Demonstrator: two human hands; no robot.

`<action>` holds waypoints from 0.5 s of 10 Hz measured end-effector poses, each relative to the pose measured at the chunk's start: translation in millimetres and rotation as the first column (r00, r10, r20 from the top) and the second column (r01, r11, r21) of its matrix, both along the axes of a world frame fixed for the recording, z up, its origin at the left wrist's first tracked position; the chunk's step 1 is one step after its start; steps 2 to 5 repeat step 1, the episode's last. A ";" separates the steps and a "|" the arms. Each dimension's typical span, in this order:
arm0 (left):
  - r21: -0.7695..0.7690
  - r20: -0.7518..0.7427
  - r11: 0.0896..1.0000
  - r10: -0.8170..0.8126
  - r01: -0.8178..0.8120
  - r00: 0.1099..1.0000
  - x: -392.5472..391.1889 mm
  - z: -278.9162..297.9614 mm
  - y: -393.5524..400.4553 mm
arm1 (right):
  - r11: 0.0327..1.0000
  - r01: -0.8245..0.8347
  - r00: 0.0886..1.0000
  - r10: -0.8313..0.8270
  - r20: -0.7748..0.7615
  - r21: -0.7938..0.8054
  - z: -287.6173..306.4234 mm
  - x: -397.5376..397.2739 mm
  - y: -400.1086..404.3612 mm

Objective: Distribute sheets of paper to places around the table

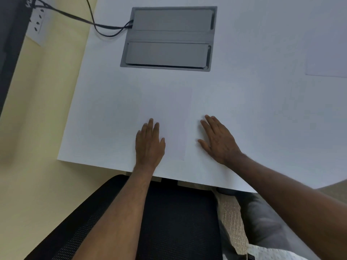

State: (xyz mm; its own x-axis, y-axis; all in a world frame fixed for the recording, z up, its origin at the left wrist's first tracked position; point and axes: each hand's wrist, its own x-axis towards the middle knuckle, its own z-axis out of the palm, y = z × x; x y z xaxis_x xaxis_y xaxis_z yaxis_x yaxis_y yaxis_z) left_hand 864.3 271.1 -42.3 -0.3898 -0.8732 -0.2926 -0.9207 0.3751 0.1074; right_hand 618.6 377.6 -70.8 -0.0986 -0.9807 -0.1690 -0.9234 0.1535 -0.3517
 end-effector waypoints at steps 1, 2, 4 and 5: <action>-0.001 0.005 0.999 -0.037 0.037 0.999 -19.4 9.7 13.9 | 0.999 0.054 0.998 -0.053 -0.032 0.006 9.9 -22.4 20.4; -0.001 0.005 0.999 -0.037 0.037 0.999 -19.4 9.7 13.9 | 0.999 0.054 0.998 -0.053 -0.032 0.006 9.9 -22.4 20.4; -0.001 0.005 0.999 -0.037 0.037 0.999 -19.4 9.7 13.9 | 0.999 0.054 0.998 -0.053 -0.032 0.006 9.9 -22.4 20.4; -0.001 0.005 0.999 -0.037 0.037 0.999 -19.4 9.7 13.9 | 0.999 0.054 0.998 -0.053 -0.032 0.006 9.9 -22.4 20.4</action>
